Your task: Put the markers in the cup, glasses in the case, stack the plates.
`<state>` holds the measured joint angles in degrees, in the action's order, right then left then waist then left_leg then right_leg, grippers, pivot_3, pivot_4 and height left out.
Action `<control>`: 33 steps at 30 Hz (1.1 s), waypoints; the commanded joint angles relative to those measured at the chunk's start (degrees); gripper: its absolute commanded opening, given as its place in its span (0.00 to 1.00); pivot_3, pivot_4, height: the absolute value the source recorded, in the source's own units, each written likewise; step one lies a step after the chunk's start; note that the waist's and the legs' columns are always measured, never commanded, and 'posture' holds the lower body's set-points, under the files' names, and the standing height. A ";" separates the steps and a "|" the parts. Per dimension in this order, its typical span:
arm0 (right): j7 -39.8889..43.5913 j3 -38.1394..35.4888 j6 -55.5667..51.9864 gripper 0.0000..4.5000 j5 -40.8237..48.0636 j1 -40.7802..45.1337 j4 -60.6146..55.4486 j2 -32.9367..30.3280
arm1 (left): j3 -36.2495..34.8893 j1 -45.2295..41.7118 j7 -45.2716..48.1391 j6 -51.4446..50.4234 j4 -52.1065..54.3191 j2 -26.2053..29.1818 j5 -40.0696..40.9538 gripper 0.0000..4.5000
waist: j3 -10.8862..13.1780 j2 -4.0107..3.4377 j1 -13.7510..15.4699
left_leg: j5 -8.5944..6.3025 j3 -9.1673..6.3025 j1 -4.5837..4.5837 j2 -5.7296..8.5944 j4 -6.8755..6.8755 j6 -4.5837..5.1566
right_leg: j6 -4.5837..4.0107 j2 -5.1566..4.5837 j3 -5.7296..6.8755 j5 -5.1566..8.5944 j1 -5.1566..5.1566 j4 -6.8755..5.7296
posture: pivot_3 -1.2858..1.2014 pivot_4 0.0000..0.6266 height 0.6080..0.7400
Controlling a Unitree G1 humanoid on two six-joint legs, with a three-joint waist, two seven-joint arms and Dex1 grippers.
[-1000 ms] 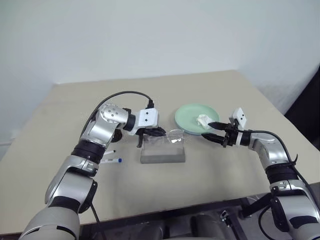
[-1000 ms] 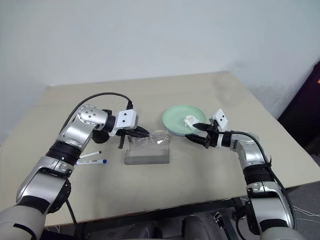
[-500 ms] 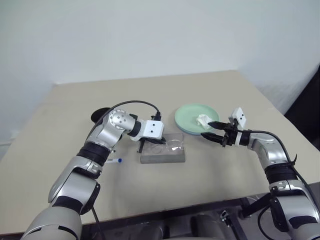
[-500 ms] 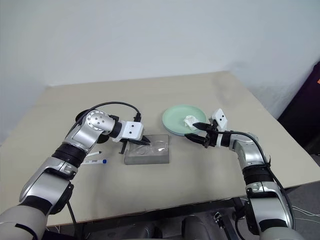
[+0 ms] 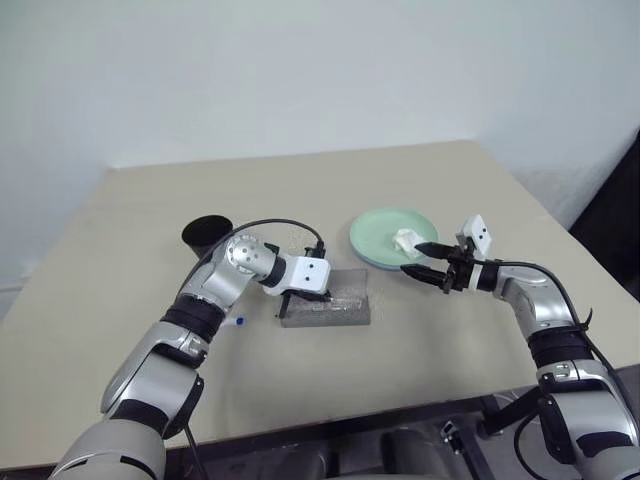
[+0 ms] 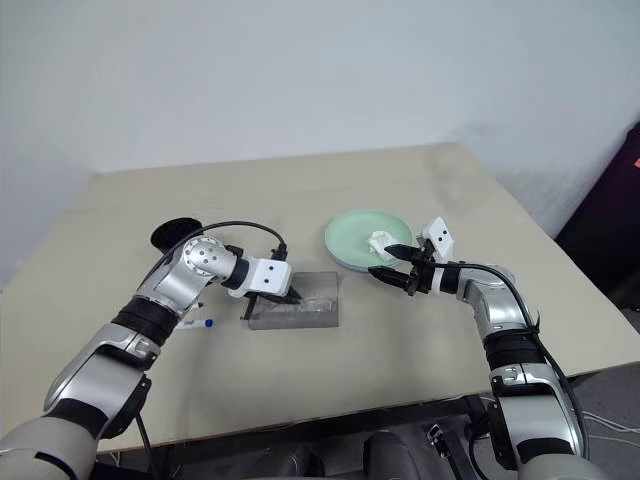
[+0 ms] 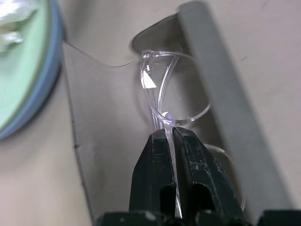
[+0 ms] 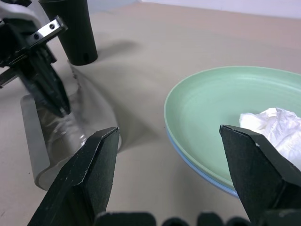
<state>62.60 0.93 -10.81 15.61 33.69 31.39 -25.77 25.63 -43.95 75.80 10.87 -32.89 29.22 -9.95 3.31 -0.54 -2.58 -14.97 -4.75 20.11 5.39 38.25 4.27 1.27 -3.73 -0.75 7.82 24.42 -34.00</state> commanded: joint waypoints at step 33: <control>4.04 -1.48 -3.80 0.82 4.41 0.48 -11.97 -2.17 | -3.37 -8.45 -13.52 7.78 -18.05 -2.06 -5.82 0.01 | -0.02 0.02 0.01 | -0.01 -0.01 0.09 0.06 0.06 0.00 | 0.11 -0.04 0.01 -0.07 0.04 -0.01 | 0.52 0.00 1.00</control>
<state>66.40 0.80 -14.51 18.55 33.41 21.63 -27.15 22.71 -52.71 59.28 18.65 -53.29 26.22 -17.15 3.29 -0.53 -2.58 -14.97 -4.76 20.20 5.45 38.31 4.26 1.38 -3.76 -0.74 7.75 24.47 -34.02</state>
